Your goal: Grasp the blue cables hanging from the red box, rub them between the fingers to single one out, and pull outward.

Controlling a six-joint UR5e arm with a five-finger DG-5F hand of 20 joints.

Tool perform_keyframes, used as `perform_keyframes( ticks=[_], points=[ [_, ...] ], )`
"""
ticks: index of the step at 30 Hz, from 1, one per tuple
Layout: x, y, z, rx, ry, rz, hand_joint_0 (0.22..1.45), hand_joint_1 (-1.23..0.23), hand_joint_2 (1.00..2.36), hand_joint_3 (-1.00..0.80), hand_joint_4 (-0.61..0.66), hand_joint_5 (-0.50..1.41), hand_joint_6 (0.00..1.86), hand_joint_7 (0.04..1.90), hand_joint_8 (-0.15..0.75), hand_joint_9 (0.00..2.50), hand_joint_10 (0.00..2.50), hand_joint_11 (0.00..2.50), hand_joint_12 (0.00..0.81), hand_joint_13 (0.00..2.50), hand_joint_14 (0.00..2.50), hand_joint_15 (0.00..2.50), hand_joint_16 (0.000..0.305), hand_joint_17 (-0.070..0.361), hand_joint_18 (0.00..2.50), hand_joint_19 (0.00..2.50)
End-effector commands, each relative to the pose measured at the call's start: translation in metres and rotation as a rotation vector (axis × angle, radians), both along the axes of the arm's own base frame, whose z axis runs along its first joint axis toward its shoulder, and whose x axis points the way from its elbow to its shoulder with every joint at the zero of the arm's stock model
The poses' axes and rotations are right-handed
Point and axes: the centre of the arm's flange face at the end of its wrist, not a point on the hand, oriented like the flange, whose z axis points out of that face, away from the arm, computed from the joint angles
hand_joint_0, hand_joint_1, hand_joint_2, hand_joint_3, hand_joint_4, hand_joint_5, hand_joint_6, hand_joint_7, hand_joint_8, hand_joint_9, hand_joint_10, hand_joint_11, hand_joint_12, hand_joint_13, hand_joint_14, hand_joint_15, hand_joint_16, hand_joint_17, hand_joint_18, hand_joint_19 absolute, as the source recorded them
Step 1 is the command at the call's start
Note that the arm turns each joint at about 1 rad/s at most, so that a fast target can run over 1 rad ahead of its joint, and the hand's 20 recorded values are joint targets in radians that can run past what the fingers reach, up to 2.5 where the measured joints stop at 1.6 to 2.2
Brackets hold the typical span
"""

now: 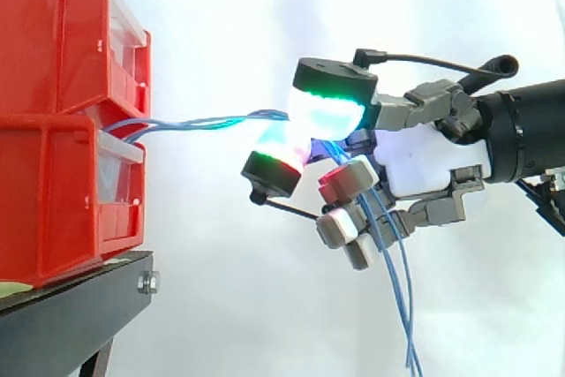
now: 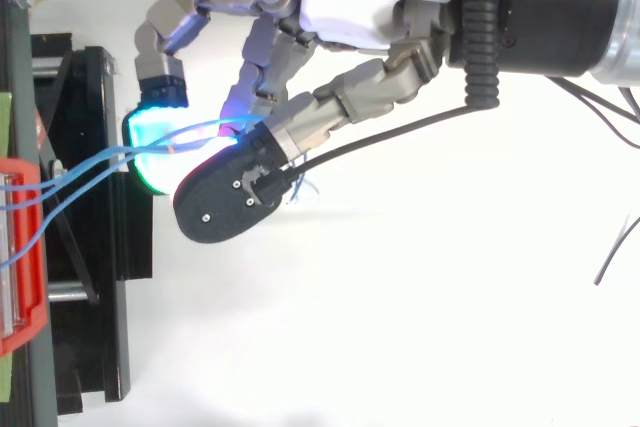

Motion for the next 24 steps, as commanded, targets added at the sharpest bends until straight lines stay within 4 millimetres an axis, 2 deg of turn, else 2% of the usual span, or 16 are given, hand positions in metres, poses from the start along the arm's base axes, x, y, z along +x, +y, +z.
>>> perform_keyframes(
  ticks=[1, 8, 11, 16, 19, 24],
  points=[
    [-0.0001, 0.0, -0.0003, 0.001, 0.001, 0.0, 0.52, -0.67, 1.0, -0.5, 0.06, -0.15, 0.91, 0.95, 0.314, 1.29, 0.02, 1.03, 0.397, 1.06, 0.03, 0.75, 0.055, 0.123, 0.91, 0.83],
    [0.0004, 0.0002, 0.0011, 0.003, -0.003, 0.001, 0.46, -0.55, 1.0, -0.5, 0.1, -0.15, 0.85, 0.87, 0.339, 1.3, 0.02, 1.01, 0.431, 1.09, 0.02, 0.74, 0.062, 0.14, 0.94, 0.83],
    [0.0004, 0.0002, 0.0011, 0.003, -0.003, 0.001, 0.46, -0.55, 1.0, -0.5, 0.11, -0.15, 0.84, 0.87, 0.346, 1.3, 0.02, 1.01, 0.434, 1.09, 0.02, 0.74, 0.064, 0.143, 0.95, 0.82],
    [0.0005, -0.001, 0.0019, 0.003, -0.004, 0.0, 0.54, -0.61, 1.0, -0.48, 0.07, -0.15, 0.84, 0.94, 0.319, 1.28, 0.03, 1.03, 0.404, 1.06, 0.03, 0.76, 0.056, 0.125, 0.88, 0.88],
    [0.0007, -0.0011, 0.0026, 0.003, -0.006, -0.002, 0.6, -0.66, 1.01, -0.32, 0.05, -0.15, 0.86, 0.95, 0.313, 1.3, 0.02, 1.04, 0.398, 1.07, 0.02, 0.75, 0.055, 0.124, 0.9, 0.85],
    [0.0007, -0.0011, 0.0026, 0.001, -0.006, -0.002, 0.61, -0.75, 1.01, -0.19, 0.05, -0.15, 0.89, 0.95, 0.329, 1.28, 0.03, 1.03, 0.414, 1.09, 0.03, 0.74, 0.059, 0.132, 0.94, 0.82]
  ],
)
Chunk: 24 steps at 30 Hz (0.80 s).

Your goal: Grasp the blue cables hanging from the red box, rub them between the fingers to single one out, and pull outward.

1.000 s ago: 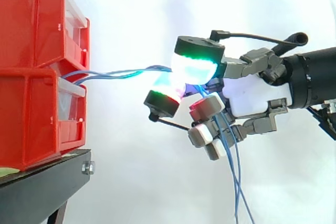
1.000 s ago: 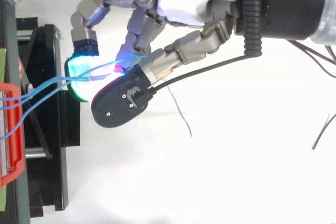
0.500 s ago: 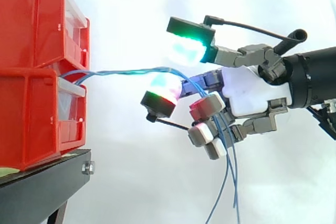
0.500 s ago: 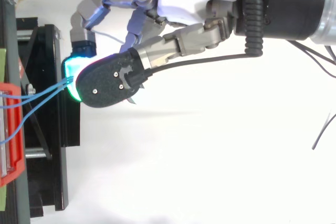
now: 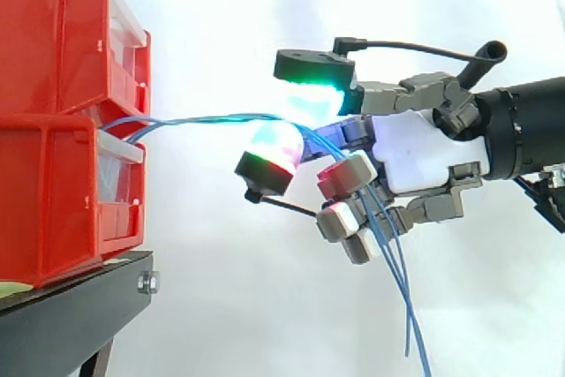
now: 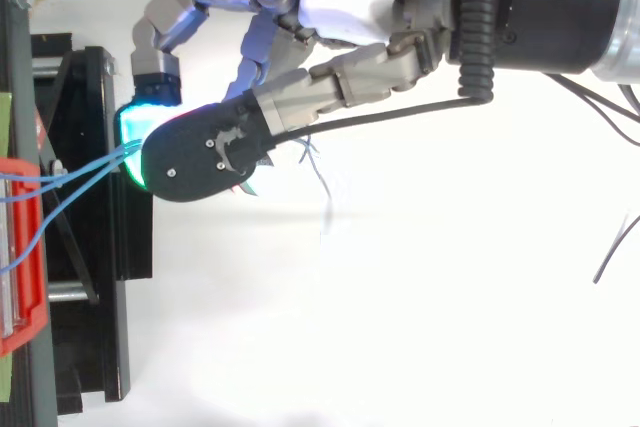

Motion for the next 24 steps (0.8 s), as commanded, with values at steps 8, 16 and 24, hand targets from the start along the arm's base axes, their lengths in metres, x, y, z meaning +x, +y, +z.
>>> perform_keyframes(
  ticks=[8, 16, 24],
  points=[
    [0.0001, -0.0001, 0.0003, -0.001, -0.001, 0.0, 0.74, -0.89, 1.02, -0.24, -0.13, -0.18, 0.93, 1.02, 0.284, 1.2, 0.02, 1.04, 0.369, 1.01, 0.03, 0.74, 0.051, 0.115, 0.87, 0.79],
    [-0.0003, -0.0011, 0.0007, 0.0, 0.002, -0.001, 0.8, -0.88, 1.0, -0.5, -0.15, -0.17, 0.95, 1.07, 0.28, 1.23, 0.03, 1.07, 0.365, 1.0, 0.03, 0.72, 0.049, 0.111, 0.86, 0.78],
    [-0.0002, -0.0011, 0.0019, 0.0, 0.002, -0.001, 0.55, -0.85, 1.0, -0.5, 0.03, -0.15, 0.93, 0.97, 0.295, 1.28, 0.02, 1.08, 0.384, 1.05, 0.03, 0.76, 0.052, 0.118, 0.9, 0.82]
  ],
)
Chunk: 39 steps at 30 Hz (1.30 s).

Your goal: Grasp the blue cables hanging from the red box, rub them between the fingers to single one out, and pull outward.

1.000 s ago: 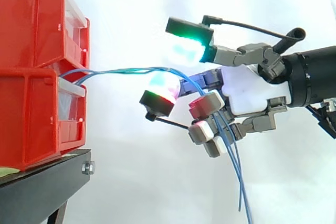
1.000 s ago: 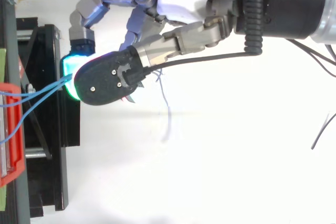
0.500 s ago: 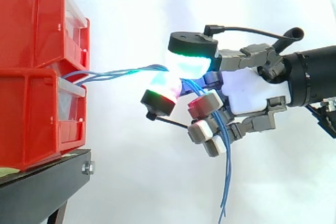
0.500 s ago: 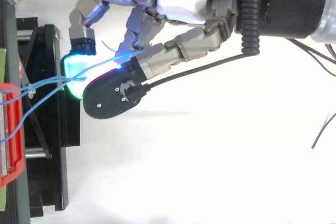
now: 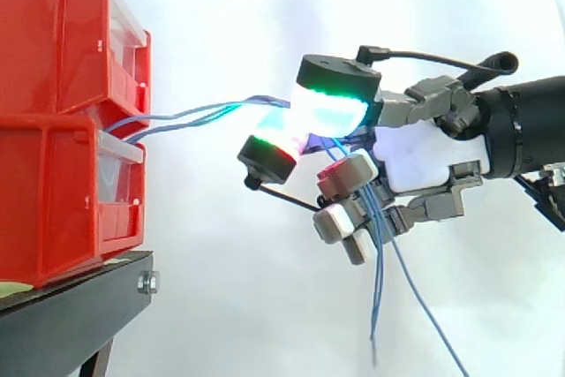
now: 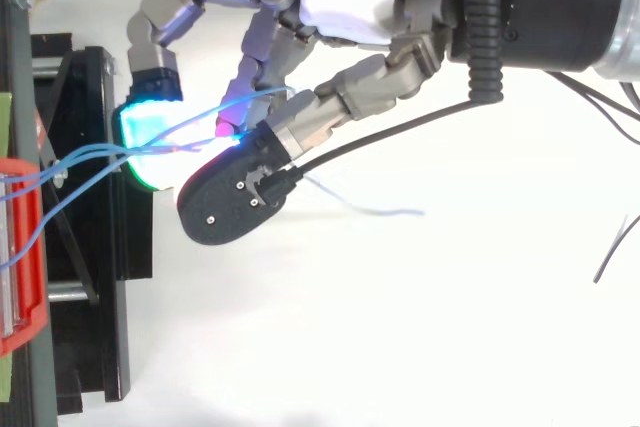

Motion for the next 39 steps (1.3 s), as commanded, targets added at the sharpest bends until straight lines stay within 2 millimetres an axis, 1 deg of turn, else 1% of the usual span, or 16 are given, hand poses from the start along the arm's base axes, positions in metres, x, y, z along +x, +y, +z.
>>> perform_keyframes(
  ticks=[1, 9, 12, 15, 16, 21, 22, 24, 26, 28, 32, 33, 34, 37, 39],
  points=[
    [0.0, -0.001, 0.001, 0.0, -0.003, -0.002, 0.51, -0.82, 1.0, -0.5, 0.05, -0.15, 0.92, 0.95, 0.306, 1.28, 0.02, 1.07, 0.393, 1.06, 0.03, 0.75, 0.055, 0.124, 0.91, 0.81],
    [-0.002, -0.006, 0.002, 0.002, 0.016, 0.003, 0.45, -0.73, 1.0, -0.5, 0.07, -0.16, 0.9, 0.92, 0.338, 1.29, 0.02, 1.04, 0.427, 1.08, 0.03, 0.75, 0.062, 0.14, 0.95, 0.82],
    [-0.005, -0.005, 0.008, 0.003, 0.017, 0.01, 0.44, -0.71, 1.0, -0.5, 0.07, -0.16, 0.9, 0.91, 0.342, 1.29, 0.02, 1.03, 0.435, 1.08, 0.03, 0.74, 0.063, 0.142, 0.96, 0.82],
    [-0.007, -0.005, 0.013, 0.001, 0.019, 0.011, 0.46, -0.67, 1.0, -0.5, 0.07, -0.16, 0.9, 0.92, 0.337, 1.28, 0.02, 1.05, 0.427, 1.08, 0.02, 0.74, 0.061, 0.138, 0.94, 0.83],
    [-0.007, -0.007, 0.012, 0.001, 0.022, 0.009, 0.49, -0.64, 1.0, -0.5, 0.06, -0.16, 0.9, 0.94, 0.326, 1.28, 0.02, 1.04, 0.419, 1.07, 0.03, 0.75, 0.059, 0.132, 0.92, 0.85],
    [-0.009, -0.006, 0.014, 0.001, 0.027, 0.011, 0.56, -0.6, 1.0, -0.5, 0.05, -0.15, 0.89, 0.98, 0.312, 1.3, 0.02, 1.05, 0.397, 1.07, 0.03, 0.76, 0.054, 0.121, 0.89, 0.87],
    [-0.009, -0.006, 0.014, 0.003, 0.027, 0.01, 0.56, -0.61, 1.0, -0.5, 0.05, -0.15, 0.89, 0.98, 0.307, 1.3, 0.03, 1.06, 0.396, 1.07, 0.03, 0.76, 0.054, 0.12, 0.89, 0.87],
    [-0.009, -0.006, 0.013, 0.001, 0.028, 0.011, 0.6, -0.64, 1.01, -0.42, 0.04, -0.15, 0.89, 0.98, 0.301, 1.3, 0.02, 1.06, 0.388, 1.07, 0.03, 0.77, 0.053, 0.118, 0.89, 0.87],
    [-0.009, -0.007, 0.014, 0.001, 0.027, 0.009, 0.6, -0.65, 1.01, -0.39, 0.04, -0.15, 0.89, 0.98, 0.3, 1.3, 0.03, 1.06, 0.385, 1.07, 0.03, 0.77, 0.052, 0.117, 0.89, 0.88],
    [-0.009, -0.006, 0.013, 0.001, 0.028, 0.011, 0.61, -0.71, 1.01, -0.3, 0.03, -0.15, 0.89, 0.99, 0.315, 1.31, 0.02, 1.06, 0.398, 1.08, 0.03, 0.76, 0.054, 0.122, 0.91, 0.85],
    [-0.009, -0.006, 0.014, 0.001, 0.027, 0.011, 0.64, -0.8, 1.01, -0.23, 0.03, -0.15, 0.9, 1.0, 0.314, 1.29, 0.02, 1.07, 0.397, 1.08, 0.03, 0.76, 0.055, 0.124, 0.93, 0.84],
    [-0.009, -0.006, 0.014, 0.001, 0.027, 0.011, 0.66, -0.82, 1.01, -0.23, -0.01, -0.16, 0.91, 0.98, 0.302, 1.27, 0.03, 1.07, 0.391, 1.07, 0.03, 0.75, 0.053, 0.119, 0.92, 0.84],
    [-0.009, -0.006, 0.013, 0.001, 0.028, 0.011, 0.69, -0.86, 1.02, -0.24, -0.05, -0.17, 0.92, 1.01, 0.29, 1.24, 0.02, 1.08, 0.376, 1.06, 0.03, 0.75, 0.051, 0.115, 0.91, 0.83],
    [-0.009, -0.006, 0.013, -0.002, 0.03, 0.003, 0.71, -0.87, 1.01, -0.28, -0.08, -0.17, 0.93, 0.99, 0.286, 1.24, 0.03, 1.07, 0.375, 1.06, 0.03, 0.75, 0.051, 0.115, 0.91, 0.81],
    [-0.008, -0.006, 0.014, -0.003, 0.025, 0.005, 0.75, -0.87, 1.01, -0.34, -0.12, -0.18, 0.93, 1.0, 0.286, 1.23, 0.02, 1.08, 0.369, 1.05, 0.03, 0.74, 0.05, 0.112, 0.9, 0.82]
  ],
)
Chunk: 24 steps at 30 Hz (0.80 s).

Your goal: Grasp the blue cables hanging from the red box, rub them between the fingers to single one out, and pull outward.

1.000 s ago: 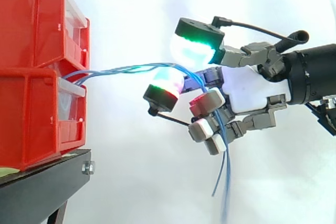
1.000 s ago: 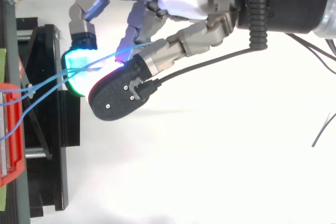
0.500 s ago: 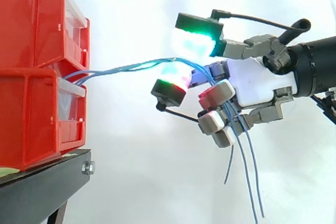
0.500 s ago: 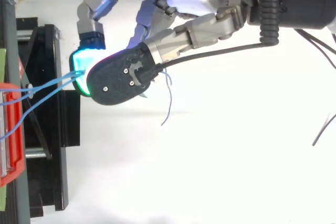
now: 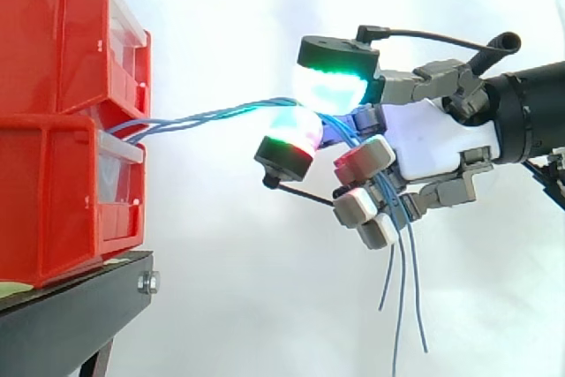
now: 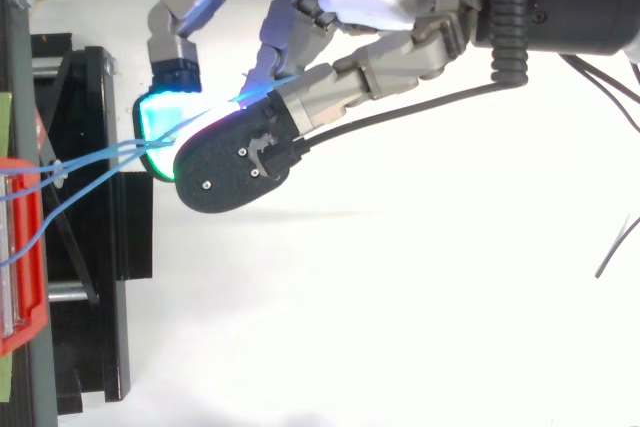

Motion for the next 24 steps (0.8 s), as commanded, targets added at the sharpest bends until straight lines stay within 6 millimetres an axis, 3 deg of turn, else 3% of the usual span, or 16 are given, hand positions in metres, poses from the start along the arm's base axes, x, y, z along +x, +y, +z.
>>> perform_keyframes(
  ticks=[1, 4, 8, 19, 24],
  points=[
    [0.0, 0.001, -0.002, -0.004, 0.001, 0.0, 0.76, -0.88, 1.01, -0.38, -0.12, -0.18, 0.93, 1.02, 0.284, 1.23, 0.02, 1.06, 0.367, 1.05, 0.03, 0.75, 0.05, 0.112, 0.9, 0.81],
    [-0.004, 0.009, -0.022, 0.021, 0.025, 0.009, 0.78, -0.87, 1.0, -0.5, -0.12, -0.18, 0.93, 0.94, 0.279, 1.22, 0.02, 1.06, 0.364, 1.05, 0.03, 0.75, 0.049, 0.111, 0.9, 0.8],
    [0.0, 0.016, -0.046, 0.088, -0.045, 0.003, 0.77, -0.87, 1.0, -0.5, -0.08, -0.18, 0.93, 0.9, 0.278, 1.22, 0.02, 1.07, 0.361, 1.05, 0.03, 0.74, 0.049, 0.111, 0.9, 0.79],
    [0.003, 0.025, -0.048, 0.106, -0.07, 0.012, 0.71, -0.87, 1.0, -0.5, -0.03, -0.15, 0.91, 0.96, 0.288, 1.27, 0.03, 1.08, 0.368, 1.06, 0.03, 0.75, 0.048, 0.109, 0.9, 0.81],
    [0.004, 0.026, -0.048, 0.11, -0.075, 0.013, 0.57, -0.84, 1.0, -0.5, 0.01, -0.14, 0.9, 0.97, 0.298, 1.29, 0.03, 1.08, 0.378, 1.07, 0.03, 0.76, 0.05, 0.112, 0.91, 0.84]
  ],
)
